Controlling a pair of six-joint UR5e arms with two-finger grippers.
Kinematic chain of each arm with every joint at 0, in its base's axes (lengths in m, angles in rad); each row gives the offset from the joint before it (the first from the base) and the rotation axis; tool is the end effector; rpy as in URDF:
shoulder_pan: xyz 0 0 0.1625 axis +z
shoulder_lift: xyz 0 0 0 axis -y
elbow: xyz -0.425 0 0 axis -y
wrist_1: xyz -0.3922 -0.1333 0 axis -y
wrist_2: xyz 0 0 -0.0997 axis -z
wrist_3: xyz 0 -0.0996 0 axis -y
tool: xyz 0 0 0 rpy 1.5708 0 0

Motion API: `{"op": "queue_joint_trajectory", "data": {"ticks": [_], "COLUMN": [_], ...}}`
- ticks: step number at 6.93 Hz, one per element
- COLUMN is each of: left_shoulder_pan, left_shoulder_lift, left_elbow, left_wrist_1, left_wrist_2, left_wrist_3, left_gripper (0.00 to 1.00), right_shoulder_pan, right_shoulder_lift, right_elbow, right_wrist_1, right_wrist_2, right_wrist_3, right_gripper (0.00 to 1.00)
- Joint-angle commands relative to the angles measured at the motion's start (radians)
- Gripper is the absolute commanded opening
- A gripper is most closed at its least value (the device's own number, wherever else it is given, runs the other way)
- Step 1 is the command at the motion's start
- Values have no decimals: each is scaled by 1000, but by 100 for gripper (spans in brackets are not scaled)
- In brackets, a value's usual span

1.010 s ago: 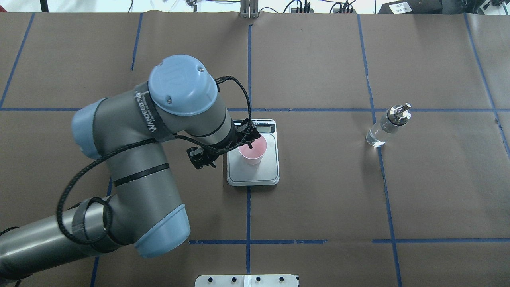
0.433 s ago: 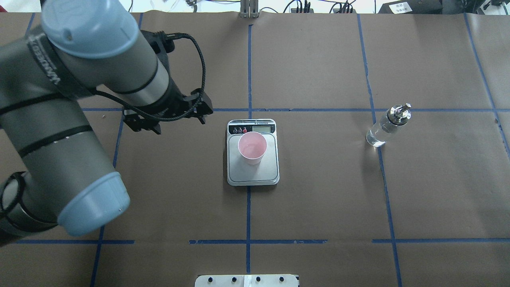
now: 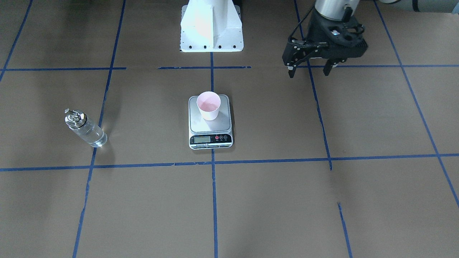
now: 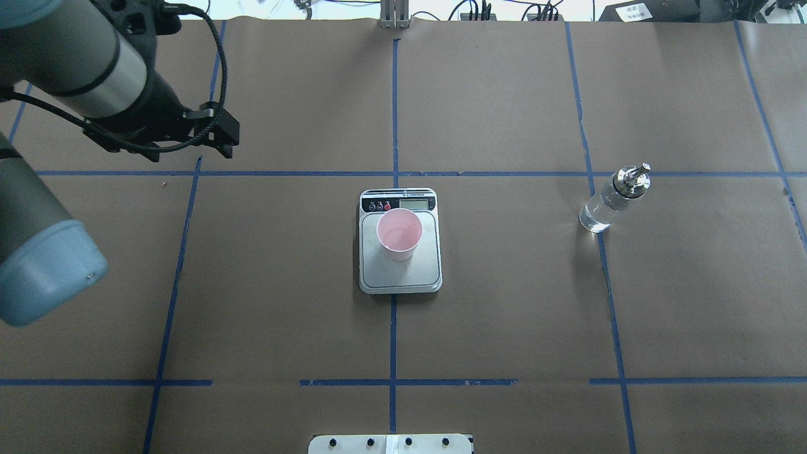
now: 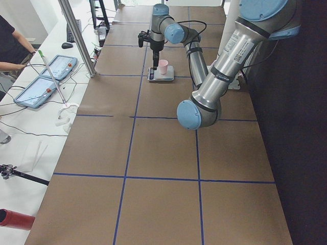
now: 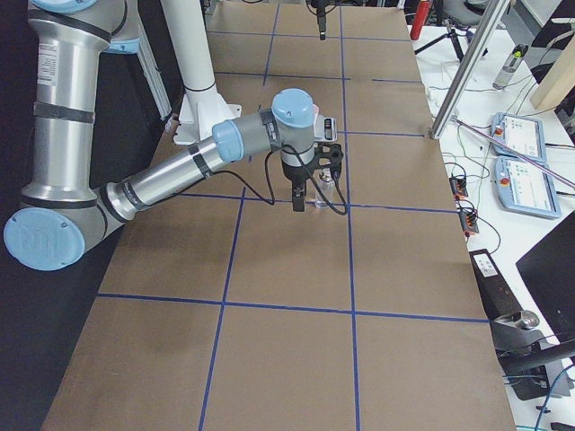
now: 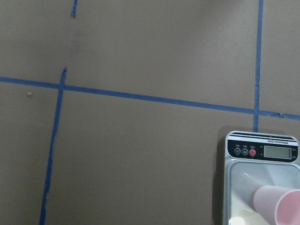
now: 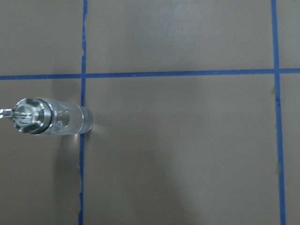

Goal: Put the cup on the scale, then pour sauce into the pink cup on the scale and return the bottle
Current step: 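Withdraw the left gripper away from the cup while the right arm moves toward the bottle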

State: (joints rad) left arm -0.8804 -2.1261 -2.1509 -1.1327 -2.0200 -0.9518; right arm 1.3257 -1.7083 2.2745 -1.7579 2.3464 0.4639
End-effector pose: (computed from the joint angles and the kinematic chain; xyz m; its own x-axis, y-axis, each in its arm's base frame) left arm 0.2640 -0.4610 0.1728 0.6975 -0.0238 -0.7162 0.1378 0.9853 0.1015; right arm -0.0334 -0.3954 0.4023 0.6641 0.0235 0.7473 -0.0802 0.9960 0.0399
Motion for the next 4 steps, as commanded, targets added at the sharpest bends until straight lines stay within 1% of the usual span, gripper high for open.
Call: {"op": "queue_joint_trajectory", "data": {"ticks": [1,2,3,4], "left_shoulder_pan": [-136,-228,-306,-357], "left_shoulder_lift": [114,167,217,259], "left_elbow": [-42,-43,-35,-30], "left_wrist_1": [1,5,7,5], "left_wrist_2": [-45,-63,-65,-68], "left_wrist_3": [250,403,554,676], "left_gripper": [100,100,100,100], "right_shoulder_pan": [-268,-380,-507,-619], "right_shoulder_lift": [1,-5,-34,-180], "right_elbow": [138,138,141,134], "right_wrist_1": [41,151,238,467], "right_wrist_2": [-204,-278,-399,-524], "right_wrist_3": [402,611,721,751], "right_gripper": [100,100,100,100]}}
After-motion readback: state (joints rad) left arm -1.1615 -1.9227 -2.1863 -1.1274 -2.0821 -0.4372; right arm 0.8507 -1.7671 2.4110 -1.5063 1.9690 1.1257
